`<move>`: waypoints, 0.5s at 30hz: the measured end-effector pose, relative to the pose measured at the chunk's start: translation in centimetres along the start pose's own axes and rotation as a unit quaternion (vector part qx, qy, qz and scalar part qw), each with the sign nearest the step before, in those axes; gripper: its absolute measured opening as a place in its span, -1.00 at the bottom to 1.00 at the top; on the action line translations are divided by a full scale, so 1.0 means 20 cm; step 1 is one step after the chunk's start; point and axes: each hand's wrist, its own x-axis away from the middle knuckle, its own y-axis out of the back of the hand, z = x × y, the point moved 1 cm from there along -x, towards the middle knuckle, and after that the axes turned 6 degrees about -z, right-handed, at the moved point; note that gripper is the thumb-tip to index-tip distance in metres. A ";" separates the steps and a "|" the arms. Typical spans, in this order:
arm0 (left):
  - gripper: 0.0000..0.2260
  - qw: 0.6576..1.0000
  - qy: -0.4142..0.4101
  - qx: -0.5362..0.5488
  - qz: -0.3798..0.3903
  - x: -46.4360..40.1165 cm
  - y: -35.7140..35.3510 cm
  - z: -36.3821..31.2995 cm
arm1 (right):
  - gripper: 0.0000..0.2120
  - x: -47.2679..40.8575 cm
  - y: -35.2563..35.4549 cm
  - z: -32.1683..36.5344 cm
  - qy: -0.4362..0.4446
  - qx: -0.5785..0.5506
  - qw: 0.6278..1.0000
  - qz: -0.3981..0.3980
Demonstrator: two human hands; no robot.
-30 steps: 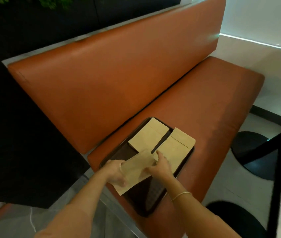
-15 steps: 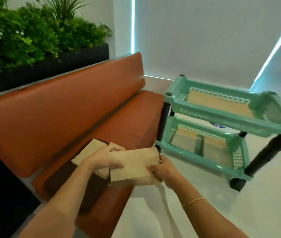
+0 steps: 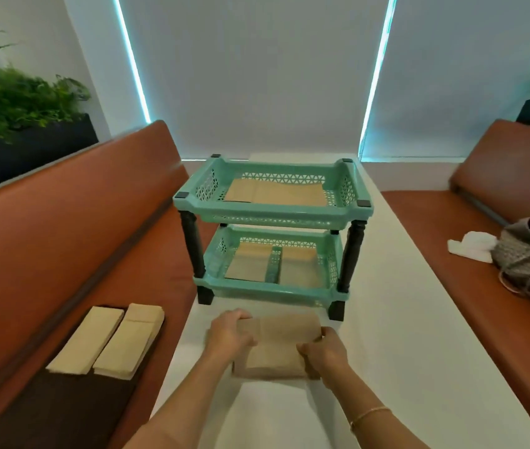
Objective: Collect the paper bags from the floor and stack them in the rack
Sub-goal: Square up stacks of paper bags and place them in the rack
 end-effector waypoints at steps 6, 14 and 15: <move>-0.73 0.995 -0.071 -0.062 -0.044 0.00 -0.07 0.01 | -0.56 -0.01 -0.03 -0.03 0.038 0.068 0.995 -0.063; -0.85 0.989 -0.136 -0.043 -0.048 0.05 -0.08 0.01 | -0.37 -0.01 -0.02 -0.03 0.085 0.206 0.967 -0.120; -0.84 0.989 -0.138 -0.022 -0.041 0.06 -0.07 0.00 | -0.30 -0.01 0.00 -0.03 0.095 0.180 0.972 -0.117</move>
